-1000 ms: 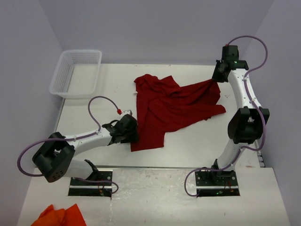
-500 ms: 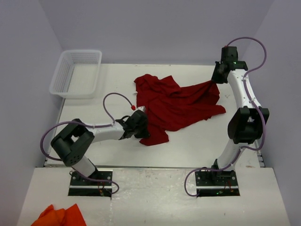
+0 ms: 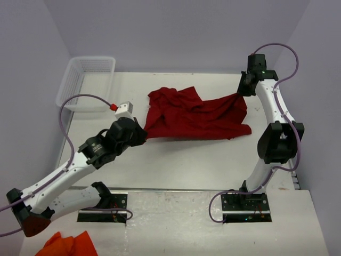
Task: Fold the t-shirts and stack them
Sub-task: Flatten out the tshirt
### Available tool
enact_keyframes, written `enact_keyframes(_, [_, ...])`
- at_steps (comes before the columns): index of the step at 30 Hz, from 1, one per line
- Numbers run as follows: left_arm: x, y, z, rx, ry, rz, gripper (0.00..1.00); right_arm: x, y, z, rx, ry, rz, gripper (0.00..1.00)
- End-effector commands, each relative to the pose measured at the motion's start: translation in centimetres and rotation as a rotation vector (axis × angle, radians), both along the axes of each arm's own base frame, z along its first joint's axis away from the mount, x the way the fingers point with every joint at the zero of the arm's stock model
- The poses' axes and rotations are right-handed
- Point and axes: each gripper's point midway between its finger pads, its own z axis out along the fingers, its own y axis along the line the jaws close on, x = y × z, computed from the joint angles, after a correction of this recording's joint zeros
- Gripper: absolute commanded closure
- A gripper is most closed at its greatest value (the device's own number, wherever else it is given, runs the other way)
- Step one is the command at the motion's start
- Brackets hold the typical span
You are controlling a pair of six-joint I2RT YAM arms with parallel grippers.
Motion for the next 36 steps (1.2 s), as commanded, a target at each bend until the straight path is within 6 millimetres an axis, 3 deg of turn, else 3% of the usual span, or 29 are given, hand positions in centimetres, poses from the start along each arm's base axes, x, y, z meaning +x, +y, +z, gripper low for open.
enact_keyframes(1, [-1.8, 4.2, -0.3, 0.106, 0.045, 0.103, 1.00, -0.3, 1.1, 1.7, -0.013, -0.046, 0.024, 1.00])
enact_keyframes(5, [-2.3, 7.0, 0.0, 0.150, 0.033, 0.201, 1.00, -0.4, 1.7, 1.0, -0.026, -0.026, 0.041, 1.00])
enact_keyframes(13, [-1.8, 8.1, -1.2, 0.206, 0.048, 0.284, 1.00, 0.1, 1.6, -0.2, -0.047, 0.024, 0.042, 1.00])
enact_keyframes(18, [-2.1, 13.1, 2.9, 0.213, -0.065, 0.505, 1.00, 0.6, 1.2, 0.1, -0.071, 0.006, 0.021, 1.00])
enact_keyframes(25, [-3.7, 18.0, 6.1, 0.224, -0.149, 0.685, 1.00, 0.4, 1.6, 1.1, -0.074, -0.032, 0.014, 1.00])
enact_keyframes(27, [-3.9, 18.2, 7.0, 0.167, -0.178, 0.693, 1.00, 0.2, 1.8, 1.6, -0.070, -0.045, 0.013, 1.00])
enact_keyframes(29, [-2.9, 17.1, 8.5, 0.145, -0.232, 0.624, 1.00, 0.1, 2.2, 2.0, -0.067, -0.073, 0.017, 1.00])
enact_keyframes(32, [-2.2, 15.5, 10.4, 0.101, -0.284, 0.536, 1.00, -0.2, 2.7, 4.3, -0.072, -0.149, 0.033, 1.00])
enact_keyframes(33, [-1.4, 14.6, 11.9, 0.104, -0.336, 0.487, 1.00, -0.3, 2.8, 5.1, -0.079, -0.168, 0.041, 1.00])
enact_keyframes(36, [-0.5, 13.5, 14.4, 0.126, -0.370, 0.441, 1.00, -0.8, 3.2, 8.9, -0.090, -0.249, 0.058, 1.00])
